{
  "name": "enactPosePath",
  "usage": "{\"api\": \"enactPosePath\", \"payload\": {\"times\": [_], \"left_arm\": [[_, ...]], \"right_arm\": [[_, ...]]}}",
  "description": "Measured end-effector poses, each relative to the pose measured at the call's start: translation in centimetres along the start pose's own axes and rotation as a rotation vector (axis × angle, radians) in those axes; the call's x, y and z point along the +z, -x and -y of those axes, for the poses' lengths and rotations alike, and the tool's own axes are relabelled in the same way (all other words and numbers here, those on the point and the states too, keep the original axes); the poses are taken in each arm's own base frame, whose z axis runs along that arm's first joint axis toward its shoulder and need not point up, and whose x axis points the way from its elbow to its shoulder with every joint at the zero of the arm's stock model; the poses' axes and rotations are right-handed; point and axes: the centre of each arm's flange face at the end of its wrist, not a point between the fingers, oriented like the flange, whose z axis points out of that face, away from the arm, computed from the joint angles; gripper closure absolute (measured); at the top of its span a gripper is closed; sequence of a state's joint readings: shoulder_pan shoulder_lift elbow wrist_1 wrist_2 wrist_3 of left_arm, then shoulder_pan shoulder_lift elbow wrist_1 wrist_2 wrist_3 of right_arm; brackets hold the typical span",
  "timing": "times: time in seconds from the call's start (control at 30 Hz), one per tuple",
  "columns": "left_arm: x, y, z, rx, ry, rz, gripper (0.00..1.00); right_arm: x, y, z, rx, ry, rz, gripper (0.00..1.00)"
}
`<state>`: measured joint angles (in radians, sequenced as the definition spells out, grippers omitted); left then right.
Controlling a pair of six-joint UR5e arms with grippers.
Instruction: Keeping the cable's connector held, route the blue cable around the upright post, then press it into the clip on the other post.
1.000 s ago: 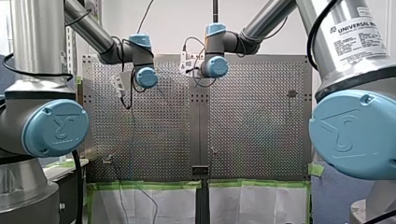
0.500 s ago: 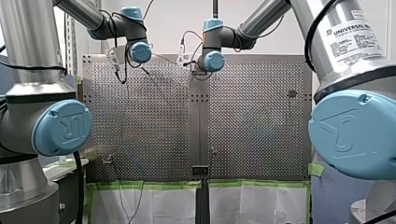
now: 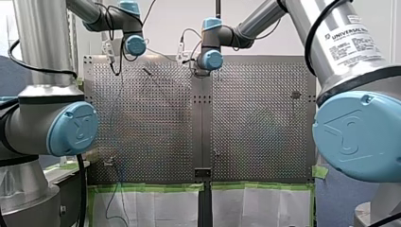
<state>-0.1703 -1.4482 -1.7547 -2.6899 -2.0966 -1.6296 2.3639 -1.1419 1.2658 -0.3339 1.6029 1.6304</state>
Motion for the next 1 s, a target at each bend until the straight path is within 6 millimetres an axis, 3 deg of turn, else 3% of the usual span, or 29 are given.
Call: {"api": "enactPosePath", "payload": {"times": [0.37,0.6,0.77,1.0], "left_arm": [[5.5,-2.2,-1.6,0.075,-0.001,-0.071,1.00],[8.5,-3.8,-2.6,0.110,-0.012,-0.125,1.00],[9.7,-4.9,-2.8,0.126,-0.032,-0.168,1.00],[9.7,-5.9,-3.2,0.127,-0.073,-0.240,1.00]], "right_arm": [[2.9,1.9,0.1,0.000,-0.001,0.015,1.00],[4.5,0.6,-0.3,0.000,0.006,-0.026,1.00],[5.6,-1.0,-0.7,-0.003,0.011,-0.065,1.00],[7.0,-1.7,-1.0,-0.009,0.015,-0.093,1.00]]}}
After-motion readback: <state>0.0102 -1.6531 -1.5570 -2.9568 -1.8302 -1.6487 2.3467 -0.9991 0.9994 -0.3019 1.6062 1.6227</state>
